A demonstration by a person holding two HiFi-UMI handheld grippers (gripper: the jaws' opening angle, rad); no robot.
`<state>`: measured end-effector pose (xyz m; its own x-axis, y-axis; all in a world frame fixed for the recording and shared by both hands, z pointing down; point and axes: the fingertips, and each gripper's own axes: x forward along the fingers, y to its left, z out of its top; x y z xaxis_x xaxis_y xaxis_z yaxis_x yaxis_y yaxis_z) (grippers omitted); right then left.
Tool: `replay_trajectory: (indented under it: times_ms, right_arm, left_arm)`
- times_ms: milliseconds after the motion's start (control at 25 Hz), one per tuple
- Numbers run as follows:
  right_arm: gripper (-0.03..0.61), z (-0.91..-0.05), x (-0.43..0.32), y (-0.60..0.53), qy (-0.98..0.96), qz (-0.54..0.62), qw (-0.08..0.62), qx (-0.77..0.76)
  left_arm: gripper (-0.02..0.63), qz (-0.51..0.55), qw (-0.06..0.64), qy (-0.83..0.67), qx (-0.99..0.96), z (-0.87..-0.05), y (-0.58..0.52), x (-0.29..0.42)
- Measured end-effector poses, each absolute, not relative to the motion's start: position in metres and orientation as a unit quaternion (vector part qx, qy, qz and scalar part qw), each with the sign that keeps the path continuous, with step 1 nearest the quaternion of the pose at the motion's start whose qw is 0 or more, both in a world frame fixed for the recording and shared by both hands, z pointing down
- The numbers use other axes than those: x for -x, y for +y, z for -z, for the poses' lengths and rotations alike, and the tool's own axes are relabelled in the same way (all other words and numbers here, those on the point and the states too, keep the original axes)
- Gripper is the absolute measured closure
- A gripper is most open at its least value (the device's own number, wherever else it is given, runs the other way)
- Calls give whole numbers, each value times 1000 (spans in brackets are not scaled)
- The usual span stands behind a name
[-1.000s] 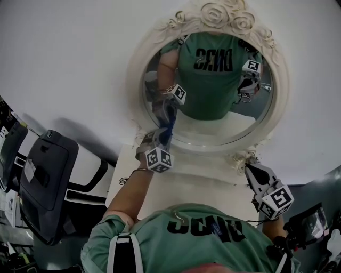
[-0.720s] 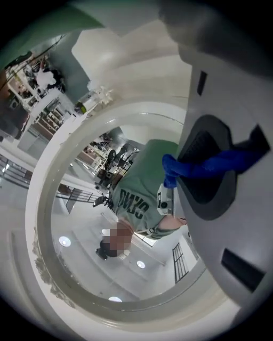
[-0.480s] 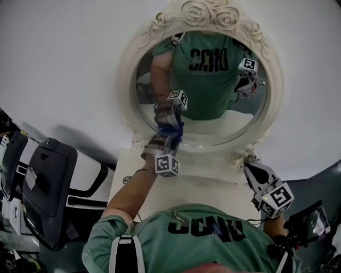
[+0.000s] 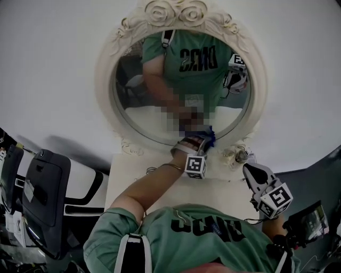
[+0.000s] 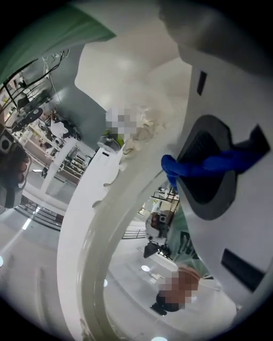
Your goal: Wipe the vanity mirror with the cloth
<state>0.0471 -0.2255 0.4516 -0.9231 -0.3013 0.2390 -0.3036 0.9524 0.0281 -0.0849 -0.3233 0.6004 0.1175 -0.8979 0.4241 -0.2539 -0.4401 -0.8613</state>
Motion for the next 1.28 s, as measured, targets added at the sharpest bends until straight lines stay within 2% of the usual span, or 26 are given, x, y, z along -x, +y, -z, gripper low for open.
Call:
replay_trajectory:
  times_ms: [120, 280, 520, 800, 1280]
  right_arm:
    - [566, -458, -65, -229, -978, -18, 117, -174]
    - [566, -461, -76, -236, -976, -24, 106, -187]
    - [566, -448, -63, -228, -979, -8, 106, -172]
    - [566, -444, -43, -213, -980, -8, 118, -162]
    - [566, -442, 26, -175, -989, 0, 131, -73]
  left_arm:
    - [566, 501, 338, 415, 680, -589, -341, 47]
    - [565, 494, 354, 412, 679, -575, -346, 39]
    - [563, 452, 322, 425, 715, -562, -324, 38]
    - [563, 331, 194, 484, 786, -536, -262, 78]
    - [561, 102, -25, 590, 800, -513, -153, 189]
